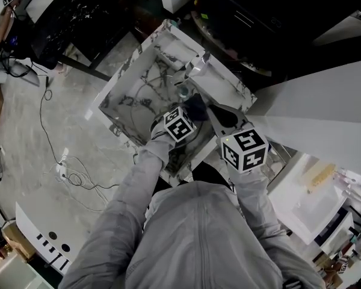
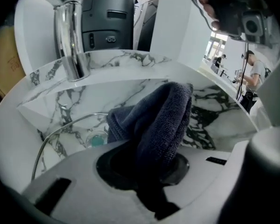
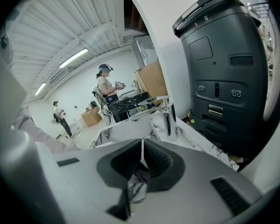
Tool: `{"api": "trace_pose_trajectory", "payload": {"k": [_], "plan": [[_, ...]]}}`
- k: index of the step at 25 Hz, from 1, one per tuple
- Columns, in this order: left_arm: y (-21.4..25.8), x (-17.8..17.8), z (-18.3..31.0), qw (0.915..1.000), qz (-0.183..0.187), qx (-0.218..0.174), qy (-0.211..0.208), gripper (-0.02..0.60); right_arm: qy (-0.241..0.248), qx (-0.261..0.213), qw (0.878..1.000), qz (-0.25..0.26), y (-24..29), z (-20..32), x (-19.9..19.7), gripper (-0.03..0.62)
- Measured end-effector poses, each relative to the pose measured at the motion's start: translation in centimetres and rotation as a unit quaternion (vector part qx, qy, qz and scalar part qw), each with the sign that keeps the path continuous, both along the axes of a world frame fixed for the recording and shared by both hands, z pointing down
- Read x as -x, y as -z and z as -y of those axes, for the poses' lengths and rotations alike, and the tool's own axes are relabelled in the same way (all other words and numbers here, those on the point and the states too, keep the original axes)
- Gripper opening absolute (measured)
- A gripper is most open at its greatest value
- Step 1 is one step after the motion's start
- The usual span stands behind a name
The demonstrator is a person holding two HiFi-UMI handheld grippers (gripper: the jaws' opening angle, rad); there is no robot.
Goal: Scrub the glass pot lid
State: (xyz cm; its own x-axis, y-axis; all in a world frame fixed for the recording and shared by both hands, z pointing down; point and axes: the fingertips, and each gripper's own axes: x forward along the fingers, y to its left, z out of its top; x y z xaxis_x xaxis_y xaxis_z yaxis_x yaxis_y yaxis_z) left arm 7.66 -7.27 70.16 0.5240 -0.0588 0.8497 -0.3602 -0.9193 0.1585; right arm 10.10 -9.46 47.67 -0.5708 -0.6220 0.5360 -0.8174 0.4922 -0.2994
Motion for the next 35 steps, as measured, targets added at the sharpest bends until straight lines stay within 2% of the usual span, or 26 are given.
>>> {"api": "trace_pose_trajectory", "payload": {"k": [4,8,14,16,18,19,21,24,32,35], "plan": [[2.2,2.9,2.8,0.9963,-0.023,-0.013,0.082,0.067,0.007,-0.002,1.000,0.001,0.4,0.2,0.3,0.035],[4.6,8.1,6.8,0.9847,-0.028,-0.048,0.165,0.067,0.016,-0.002,1.000,-0.001,0.3,0.5,0.4,0.035],[7.0,16.6,11.4,0.9536,0.008,-0.119,0.277,0.067,0.024,-0.002,1.000,-0.002,0.2,0.9,1.1,0.035],[7.2,18.9,12.3,0.9435,0.033,-0.145,0.296,0.067,0.025,0.000,1.000,-0.003,0.1,1.0,1.2,0.035],[7.0,20.4,12.9,0.9380,0.071,-0.171,0.293,0.067,0.024,0.003,1.000,-0.004,-0.2,1.0,1.1,0.035],[6.6,20.6,13.0,0.9383,0.091,-0.181,0.281,0.067,0.023,0.004,1.000,-0.005,-0.3,0.9,1.0,0.035],[5.2,20.2,12.8,0.9442,0.124,-0.183,0.244,0.067,0.021,0.007,1.000,-0.007,-0.5,0.8,0.8,0.035],[2.3,19.4,11.6,0.9527,0.151,-0.157,0.212,0.067,0.019,0.010,1.000,-0.008,-0.6,0.6,0.6,0.035],[-0.1,16.0,9.6,0.9634,0.127,-0.115,0.206,0.067,0.011,0.014,1.000,-0.009,-0.9,0.4,-0.7,0.035],[-1.2,14.3,8.4,0.9701,0.128,-0.097,0.182,0.067,0.010,0.015,1.000,-0.009,-1.1,0.3,-0.9,0.035]]}}
